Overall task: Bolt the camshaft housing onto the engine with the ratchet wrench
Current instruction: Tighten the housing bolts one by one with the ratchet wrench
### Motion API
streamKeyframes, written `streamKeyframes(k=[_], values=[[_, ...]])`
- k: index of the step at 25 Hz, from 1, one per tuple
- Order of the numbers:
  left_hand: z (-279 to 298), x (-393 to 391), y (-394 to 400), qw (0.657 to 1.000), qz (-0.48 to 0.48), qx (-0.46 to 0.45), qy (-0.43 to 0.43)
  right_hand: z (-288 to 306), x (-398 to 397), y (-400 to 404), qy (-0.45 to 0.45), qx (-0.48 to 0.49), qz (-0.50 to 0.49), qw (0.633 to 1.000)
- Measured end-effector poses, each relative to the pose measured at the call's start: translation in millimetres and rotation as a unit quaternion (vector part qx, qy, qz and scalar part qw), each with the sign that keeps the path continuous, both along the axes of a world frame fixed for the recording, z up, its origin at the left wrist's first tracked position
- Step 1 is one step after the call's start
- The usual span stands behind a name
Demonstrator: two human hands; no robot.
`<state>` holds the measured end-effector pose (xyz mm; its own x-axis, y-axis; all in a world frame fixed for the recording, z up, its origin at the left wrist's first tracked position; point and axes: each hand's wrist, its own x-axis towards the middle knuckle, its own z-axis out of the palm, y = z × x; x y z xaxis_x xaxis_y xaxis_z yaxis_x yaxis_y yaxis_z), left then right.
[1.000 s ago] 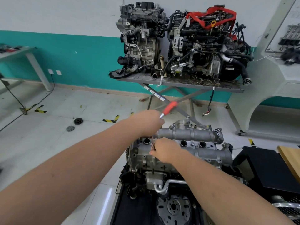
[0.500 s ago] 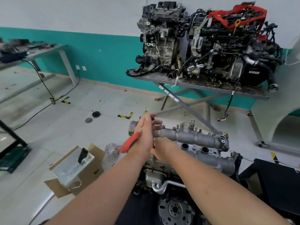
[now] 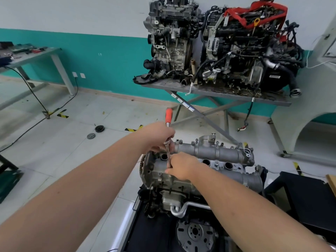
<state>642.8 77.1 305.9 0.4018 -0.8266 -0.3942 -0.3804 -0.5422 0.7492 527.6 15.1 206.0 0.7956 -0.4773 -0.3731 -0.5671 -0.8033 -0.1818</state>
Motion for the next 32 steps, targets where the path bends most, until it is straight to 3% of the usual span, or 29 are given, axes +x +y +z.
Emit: streamKeyframes(k=[2, 4, 6, 8, 10, 11, 13, 15, 16, 18, 20, 21, 23, 27, 30, 32], values=[[10.2, -3.5, -5.6, 0.962, -0.116, 0.003, -0.249, 0.2, 0.5, 0.1, -0.009, -0.006, -0.004, 1.000], [8.8, -13.1, -4.4, 0.875, -0.234, -0.004, -0.424, -0.7, -0.4, 0.3, -0.018, 0.004, -0.014, 1.000], [-6.7, -20.4, 3.1, 0.790, -0.293, -0.059, -0.535, -5.2, -2.2, 1.1, -0.019, -0.024, -0.018, 0.999], [-26.8, -20.6, 15.3, 0.755, -0.258, -0.198, -0.570, -7.6, -4.9, 4.7, -0.032, -0.094, 0.011, 0.995], [-48.7, -16.5, 26.3, 0.778, -0.154, -0.349, -0.499, -2.7, -6.2, 7.3, -0.069, -0.076, 0.004, 0.995], [-58.4, -16.4, 28.8, 0.807, -0.105, -0.395, -0.426, 2.5, -4.2, 9.9, -0.075, -0.039, -0.001, 0.996], [-74.1, -25.8, 30.9, 0.873, -0.024, -0.429, -0.230, 9.4, 0.8, 12.9, -0.036, 0.020, -0.023, 0.999], [-77.8, -42.3, 28.1, 0.903, 0.063, -0.424, -0.014, 14.6, 3.2, 17.4, 0.005, 0.021, -0.057, 0.998], [-73.7, -48.2, 24.2, 0.899, 0.113, -0.409, 0.112, 16.3, 2.0, 19.1, 0.015, 0.028, -0.058, 0.998], [-68.6, -49.1, 18.2, 0.858, 0.195, -0.357, 0.315, 13.9, 2.6, 17.1, 0.021, 0.029, -0.065, 0.997], [-65.8, -41.9, 17.0, 0.821, 0.224, -0.330, 0.409, 13.0, 1.5, 15.2, -0.007, 0.029, -0.071, 0.997], [-63.5, -36.7, 15.9, 0.813, 0.230, -0.321, 0.427, 12.0, 1.0, 15.2, -0.020, 0.026, -0.067, 0.997], [-56.0, -26.7, 11.5, 0.833, 0.229, -0.282, 0.418, 9.4, 0.1, 13.2, -0.008, 0.018, -0.063, 0.998], [-31.2, -12.6, 6.6, 0.929, 0.137, -0.154, 0.307, 6.0, -0.8, 12.1, -0.006, 0.026, -0.080, 0.996], [-10.4, -6.8, 9.1, 0.981, 0.025, -0.094, 0.170, 5.7, -1.4, 12.1, -0.016, 0.034, -0.075, 0.996], [1.3, -4.5, 7.0, 0.995, -0.056, -0.078, -0.001, 4.4, -0.5, 13.3, -0.028, 0.028, -0.080, 0.996]])
